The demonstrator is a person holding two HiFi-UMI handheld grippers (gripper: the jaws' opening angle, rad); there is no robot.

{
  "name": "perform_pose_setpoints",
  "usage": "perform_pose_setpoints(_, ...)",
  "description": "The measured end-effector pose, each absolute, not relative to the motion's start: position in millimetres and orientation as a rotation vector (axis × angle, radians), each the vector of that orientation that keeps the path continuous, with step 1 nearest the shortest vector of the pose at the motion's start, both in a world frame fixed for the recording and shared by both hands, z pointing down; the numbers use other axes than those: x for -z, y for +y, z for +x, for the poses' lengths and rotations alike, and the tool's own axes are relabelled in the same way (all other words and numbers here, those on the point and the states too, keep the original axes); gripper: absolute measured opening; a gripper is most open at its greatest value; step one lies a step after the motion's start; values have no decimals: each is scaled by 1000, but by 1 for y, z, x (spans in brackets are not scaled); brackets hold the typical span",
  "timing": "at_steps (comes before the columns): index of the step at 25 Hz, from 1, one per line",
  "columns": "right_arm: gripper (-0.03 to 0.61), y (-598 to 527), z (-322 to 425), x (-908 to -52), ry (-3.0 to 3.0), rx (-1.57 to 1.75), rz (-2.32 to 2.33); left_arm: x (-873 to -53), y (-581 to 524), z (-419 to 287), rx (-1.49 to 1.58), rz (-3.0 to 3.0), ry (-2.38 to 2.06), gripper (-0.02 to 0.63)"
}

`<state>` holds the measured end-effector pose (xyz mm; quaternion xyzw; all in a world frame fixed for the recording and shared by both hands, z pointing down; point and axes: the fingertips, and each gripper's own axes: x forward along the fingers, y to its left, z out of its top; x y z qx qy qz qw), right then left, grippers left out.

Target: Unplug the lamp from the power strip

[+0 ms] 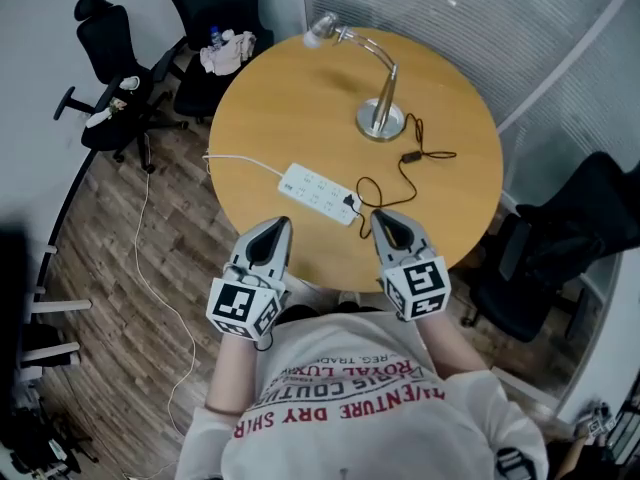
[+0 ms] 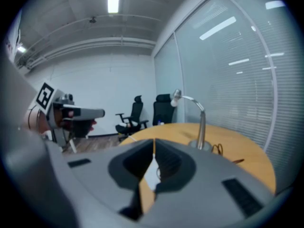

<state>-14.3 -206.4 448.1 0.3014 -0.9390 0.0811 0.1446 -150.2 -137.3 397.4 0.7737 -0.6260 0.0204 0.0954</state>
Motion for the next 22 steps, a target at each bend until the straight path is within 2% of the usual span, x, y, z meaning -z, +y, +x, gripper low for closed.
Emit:
perform_pose_setpoints(17,31,-258,-47,-501,-2474,-448,1033,-438,-279,-177,-291,2593,-1320,28)
perform_pose_setpoints(22,31,-256,-58,-522,-2369,-451,1036,-484,-291,-169,-408,2613,-1127,28)
